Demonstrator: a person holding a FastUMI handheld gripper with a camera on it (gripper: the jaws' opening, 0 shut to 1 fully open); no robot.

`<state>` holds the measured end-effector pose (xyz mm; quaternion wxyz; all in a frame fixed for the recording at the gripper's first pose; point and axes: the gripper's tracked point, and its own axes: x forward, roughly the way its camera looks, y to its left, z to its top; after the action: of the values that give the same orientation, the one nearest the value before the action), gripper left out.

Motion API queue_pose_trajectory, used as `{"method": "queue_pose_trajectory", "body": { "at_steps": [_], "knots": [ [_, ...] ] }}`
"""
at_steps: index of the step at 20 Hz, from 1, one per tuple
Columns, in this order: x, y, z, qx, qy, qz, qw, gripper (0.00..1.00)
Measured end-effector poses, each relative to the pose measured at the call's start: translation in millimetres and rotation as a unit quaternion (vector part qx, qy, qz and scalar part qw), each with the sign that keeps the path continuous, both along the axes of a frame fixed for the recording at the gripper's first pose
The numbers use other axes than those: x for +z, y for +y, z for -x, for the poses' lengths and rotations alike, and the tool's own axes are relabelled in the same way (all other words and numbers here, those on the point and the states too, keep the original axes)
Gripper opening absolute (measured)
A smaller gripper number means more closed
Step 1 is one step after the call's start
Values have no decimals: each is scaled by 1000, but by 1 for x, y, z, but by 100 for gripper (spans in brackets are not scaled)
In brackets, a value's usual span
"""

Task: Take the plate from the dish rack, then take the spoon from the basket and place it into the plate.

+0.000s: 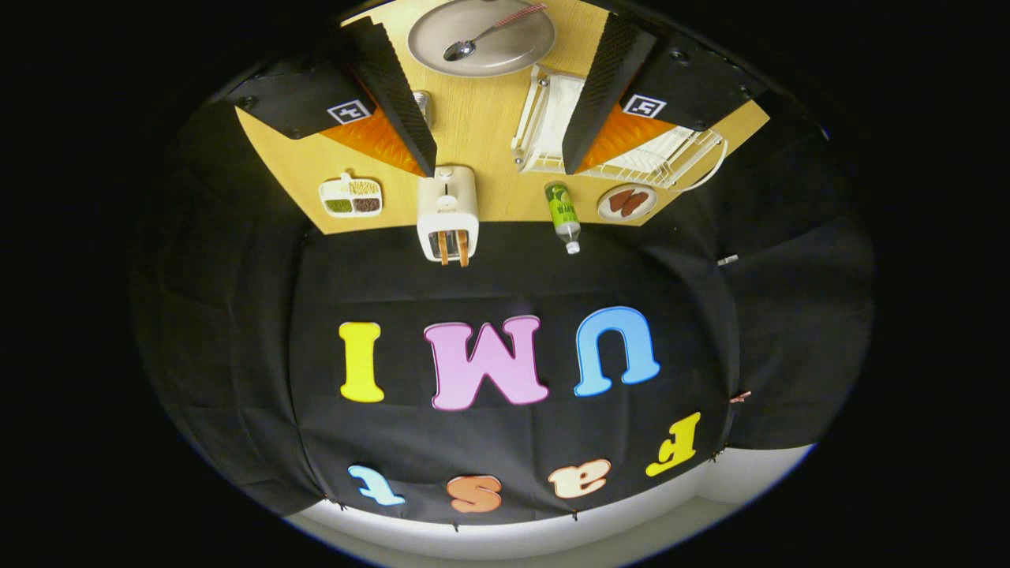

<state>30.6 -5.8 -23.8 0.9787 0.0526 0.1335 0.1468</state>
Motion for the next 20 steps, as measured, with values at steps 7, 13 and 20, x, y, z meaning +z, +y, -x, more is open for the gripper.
{"method": "queue_pose_trajectory", "body": {
  "at_steps": [7,13,20],
  "knots": [
    [71,-33,18,-115,-57,9,992,99],
    [72,-19,36,-134,-66,10,989,98],
    [81,0,54,-144,-106,45,983,98]
  ]
}}
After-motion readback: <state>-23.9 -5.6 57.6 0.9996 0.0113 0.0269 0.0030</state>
